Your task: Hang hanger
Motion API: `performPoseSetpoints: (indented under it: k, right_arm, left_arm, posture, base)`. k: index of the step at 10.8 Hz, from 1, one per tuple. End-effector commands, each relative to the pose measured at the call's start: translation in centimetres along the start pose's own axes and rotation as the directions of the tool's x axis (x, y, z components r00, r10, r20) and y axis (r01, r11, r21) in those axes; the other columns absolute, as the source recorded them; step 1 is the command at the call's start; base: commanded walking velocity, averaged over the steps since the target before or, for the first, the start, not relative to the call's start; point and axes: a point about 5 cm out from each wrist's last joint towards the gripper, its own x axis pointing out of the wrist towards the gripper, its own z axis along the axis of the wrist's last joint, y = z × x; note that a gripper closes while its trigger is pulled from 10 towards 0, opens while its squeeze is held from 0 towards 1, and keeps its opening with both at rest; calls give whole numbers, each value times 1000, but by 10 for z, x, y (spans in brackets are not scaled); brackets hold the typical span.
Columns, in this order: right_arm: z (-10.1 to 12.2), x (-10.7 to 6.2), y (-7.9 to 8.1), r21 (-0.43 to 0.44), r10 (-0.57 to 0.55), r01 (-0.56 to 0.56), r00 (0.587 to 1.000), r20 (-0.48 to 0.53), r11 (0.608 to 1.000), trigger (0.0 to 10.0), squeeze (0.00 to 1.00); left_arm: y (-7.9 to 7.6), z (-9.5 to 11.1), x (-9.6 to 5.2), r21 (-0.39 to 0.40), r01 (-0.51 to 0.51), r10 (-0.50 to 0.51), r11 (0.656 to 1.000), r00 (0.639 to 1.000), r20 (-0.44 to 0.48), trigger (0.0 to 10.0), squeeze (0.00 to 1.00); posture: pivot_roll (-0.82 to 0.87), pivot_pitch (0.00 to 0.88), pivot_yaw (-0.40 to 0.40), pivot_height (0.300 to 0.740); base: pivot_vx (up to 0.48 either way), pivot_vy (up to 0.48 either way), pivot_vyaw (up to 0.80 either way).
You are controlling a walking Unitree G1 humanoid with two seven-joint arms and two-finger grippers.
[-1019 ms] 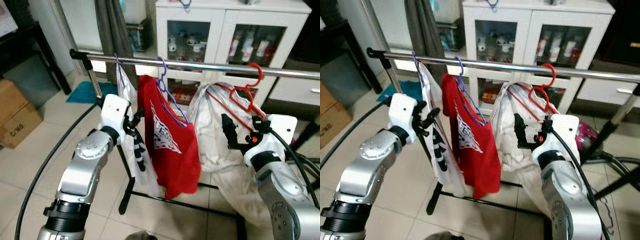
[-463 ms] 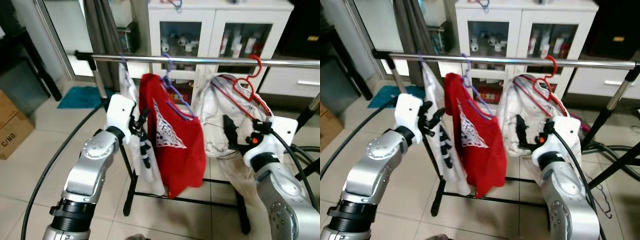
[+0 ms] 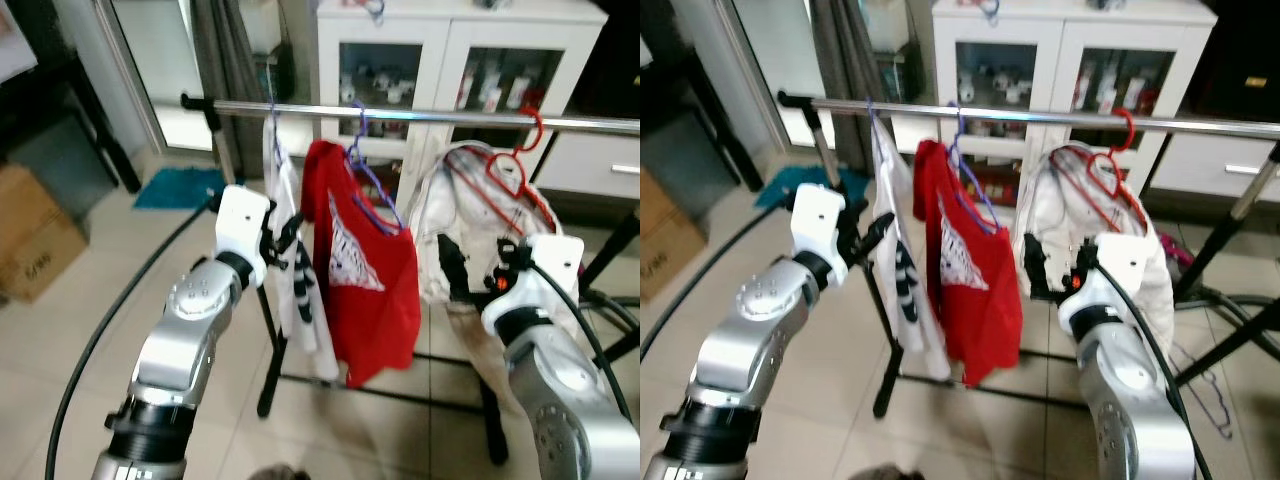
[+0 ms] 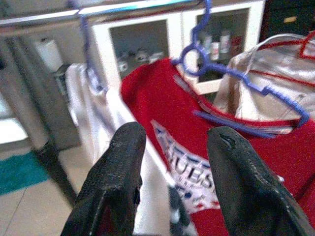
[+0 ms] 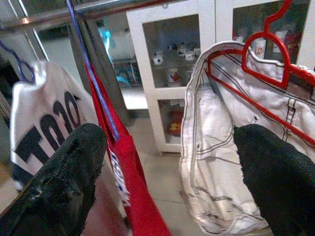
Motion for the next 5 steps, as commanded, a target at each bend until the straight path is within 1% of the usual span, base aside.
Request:
performPoseSetpoints:
  k: [1,2,5]
  right_arm:
    - [2,6,1,-22,-11,11,1000,24,1000,10000,1000]
    - [4,12,2,-14,-18,19,999,50,1000,10000,1000]
    - [7,19,5,-16,8,-7,998,60,1000,10000,1000]
  left_arm:
    - [7,-2,-3,26,-21,22,999,1000,-15,10000,0]
    - [10,-1,-3,33,-31,32,999,999,-14,10000,0]
    - [12,1,-1,39,-41,41,998,999,-4,10000,0]
  posture:
    - [19,0,50,740]
    - [29,0,39,740]
    - [29,0,38,740]
  base:
    - [0,0,800]
    - [266,0,694]
    - [269,0,0]
